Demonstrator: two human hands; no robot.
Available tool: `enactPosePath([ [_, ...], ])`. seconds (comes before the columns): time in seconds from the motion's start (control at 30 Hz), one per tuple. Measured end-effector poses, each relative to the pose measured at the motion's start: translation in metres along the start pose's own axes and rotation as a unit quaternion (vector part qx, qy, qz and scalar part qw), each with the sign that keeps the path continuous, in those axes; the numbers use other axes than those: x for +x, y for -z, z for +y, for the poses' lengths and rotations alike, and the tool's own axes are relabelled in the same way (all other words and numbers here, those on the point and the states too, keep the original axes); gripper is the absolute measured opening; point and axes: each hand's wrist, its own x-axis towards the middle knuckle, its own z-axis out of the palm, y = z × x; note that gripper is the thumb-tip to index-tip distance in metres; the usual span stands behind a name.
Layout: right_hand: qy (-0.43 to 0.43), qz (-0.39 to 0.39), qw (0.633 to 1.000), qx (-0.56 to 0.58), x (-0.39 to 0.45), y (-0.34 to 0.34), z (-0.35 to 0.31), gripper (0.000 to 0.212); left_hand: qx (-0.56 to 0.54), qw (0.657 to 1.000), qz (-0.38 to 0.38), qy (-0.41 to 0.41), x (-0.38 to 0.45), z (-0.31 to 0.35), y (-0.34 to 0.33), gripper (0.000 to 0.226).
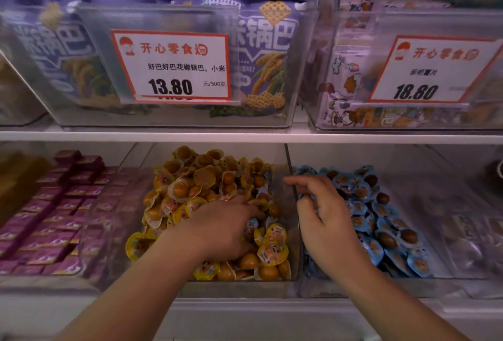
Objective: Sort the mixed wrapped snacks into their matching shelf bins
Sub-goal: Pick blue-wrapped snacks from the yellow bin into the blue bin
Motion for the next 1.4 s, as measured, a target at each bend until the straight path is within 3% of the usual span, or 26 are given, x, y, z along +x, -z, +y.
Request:
enactPosePath([
  [0.17,0.006,0.003,1.000,-0.002,0.000,0.000,0.000,0.035,-0.016,0.999,0.018,0.026,0.003,0.004,-0.006,0.074],
  [0.33,0.009,0.002,1.000,-0.001,0.000,0.000,0.001,0.035,-0.077,0.997,0.017,-0.003,-0.001,0.006,0.003,0.041],
  [0.43,0.006,0.003,1.000,0.001,0.001,0.000,0.000,0.036,-0.126,0.992,0.008,0.016,-0.006,0.004,0.007,0.035],
  [0.6,-0.004,0.004,1.000,0.009,0.002,0.000,-0.002,0.037,-0.069,0.997,-0.034,-0.005,0.000,0.007,0.005,0.034],
  [0.73,-0.002,0.000,1.000,0.012,0.001,0.001,-0.003,0.037,-0.140,0.989,-0.041,0.000,0.006,0.001,0.008,0.031],
  [0.83,0.002,-0.002,1.000,0.007,0.001,0.001,-0.004,0.037,-0.220,0.975,-0.001,-0.010,0.003,-0.007,0.014,0.023],
  [0.93,0.000,-0.002,1.000,0.003,0.002,0.002,-0.005,0.037,-0.374,0.921,0.113,0.002,-0.007,-0.017,0.028,0.015],
  [0.97,0.000,0.000,1.000,0.002,0.003,0.002,-0.006,0.036,-0.460,0.876,0.144,0.011,-0.012,-0.019,0.033,0.015],
  [1.07,0.024,0.033,0.999,-0.007,0.006,0.003,-0.014,0.034,-0.704,0.690,0.167,0.003,-0.028,-0.020,0.047,0.021],
  [1.13,0.048,0.071,0.996,-0.009,0.008,0.003,-0.024,0.032,-0.774,0.612,0.164,-0.011,-0.038,-0.017,0.052,0.021],
  [1.2,0.072,0.092,0.993,0.000,0.007,0.000,-0.040,0.030,-0.793,0.588,0.158,-0.018,-0.048,-0.013,0.052,0.018],
  [1.3,0.037,0.046,0.995,0.081,0.001,-0.013,-0.063,0.026,-0.791,0.591,0.152,-0.035,-0.060,-0.006,0.045,0.023],
  [1.37,-0.083,-0.009,0.975,0.206,-0.003,-0.027,-0.075,0.021,-0.760,0.624,0.174,-0.048,-0.065,0.001,0.039,0.034],
  [1.4,-0.168,-0.034,0.942,0.290,-0.003,-0.034,-0.079,0.020,-0.715,0.667,0.205,-0.049,-0.068,0.002,0.036,0.037],
])
